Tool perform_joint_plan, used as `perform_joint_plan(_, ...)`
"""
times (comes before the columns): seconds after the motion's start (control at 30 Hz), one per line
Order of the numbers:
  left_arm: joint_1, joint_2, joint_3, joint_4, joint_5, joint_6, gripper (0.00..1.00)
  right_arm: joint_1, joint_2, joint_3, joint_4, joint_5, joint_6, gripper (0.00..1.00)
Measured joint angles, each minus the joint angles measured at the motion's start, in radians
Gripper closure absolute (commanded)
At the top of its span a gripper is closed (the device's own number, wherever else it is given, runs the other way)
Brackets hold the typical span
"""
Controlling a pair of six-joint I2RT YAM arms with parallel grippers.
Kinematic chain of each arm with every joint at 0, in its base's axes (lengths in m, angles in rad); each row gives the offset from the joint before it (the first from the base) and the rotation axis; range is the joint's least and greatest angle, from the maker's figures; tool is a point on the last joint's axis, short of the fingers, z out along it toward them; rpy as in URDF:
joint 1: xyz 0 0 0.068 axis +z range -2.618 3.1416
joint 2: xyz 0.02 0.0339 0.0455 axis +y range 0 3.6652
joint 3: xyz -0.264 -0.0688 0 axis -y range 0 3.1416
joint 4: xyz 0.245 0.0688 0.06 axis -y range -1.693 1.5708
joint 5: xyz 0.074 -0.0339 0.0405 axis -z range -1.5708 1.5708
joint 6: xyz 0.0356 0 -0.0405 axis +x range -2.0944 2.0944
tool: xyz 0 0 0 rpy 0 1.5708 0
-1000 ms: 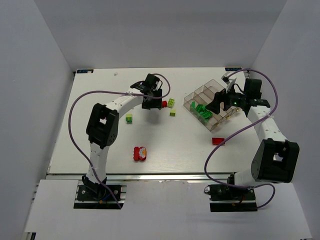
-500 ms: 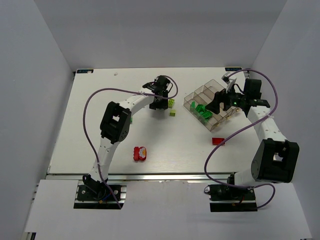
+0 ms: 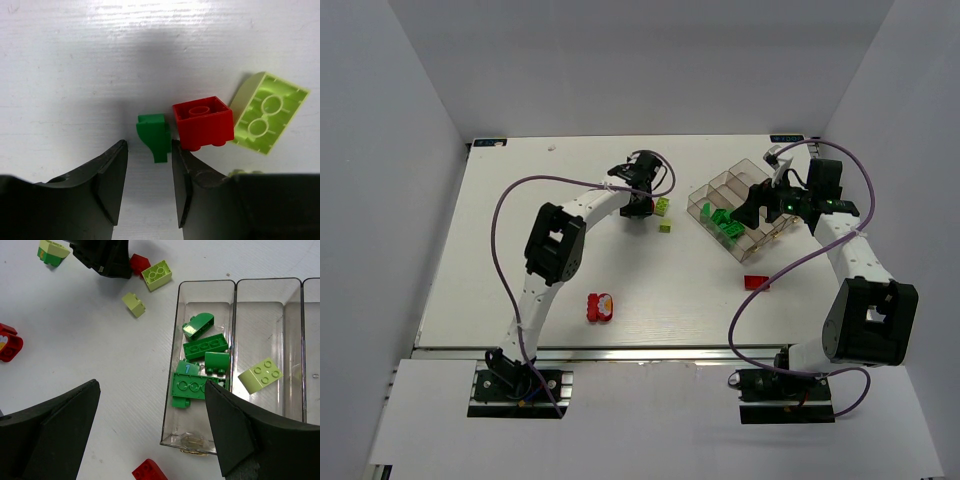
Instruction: Sort the legos into containers by color
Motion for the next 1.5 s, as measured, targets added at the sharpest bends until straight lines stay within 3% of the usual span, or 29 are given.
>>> perform_joint_plan(0.3,0.000,0.044,0.070,0.006,-0.026,-0.008,0.54,0.000,0.000,0.000,0.000,0.000,0.000,0.11)
perform_joint_plan(0.6,0.000,0.047,0.066,0.021,-0.045,-0.007,0.83,0.000,0.000,-0.011,0.005,-0.001,0.001,0.11)
perform_joint_plan(0.77,0.000,-0.001,-0.013,0.052,-0.040,-0.007,0.91,0.000,0.000,-0.019,0.005,-0.001,0.001,0.10)
perform_joint_plan(0.93,-0.009,-0.165,-0.248,0.106,0.025,0.008,0.93,0.000,-0.002,-0.019,0.005,-0.001,0.000,0.12)
perform_joint_plan(1.03,-0.035,-0.275,-0.341,0.151,0.093,0.024,0.93,0.000,-0.005,-0.019,0.005,-0.001,0.000,0.17)
perform_joint_plan(1.13,-0.081,-0.325,-0.334,0.219,0.154,0.031,0.94,0.000,-0.011,-0.019,0.006,0.000,0.006,0.40)
perform_joint_plan(1.17,-0.098,-0.328,-0.318,0.238,0.173,0.031,0.93,0.000,-0.012,-0.019,0.006,-0.001,0.014,0.56)
perform_joint_plan(1.27,-0.139,-0.303,-0.249,0.291,0.216,0.024,0.93,0.000,-0.014,-0.019,0.007,-0.001,0.029,0.73)
perform_joint_plan(1.5,-0.188,-0.103,0.038,0.332,0.284,-0.020,0.89,0.000,-0.032,-0.019,0.007,0.005,0.053,0.74)
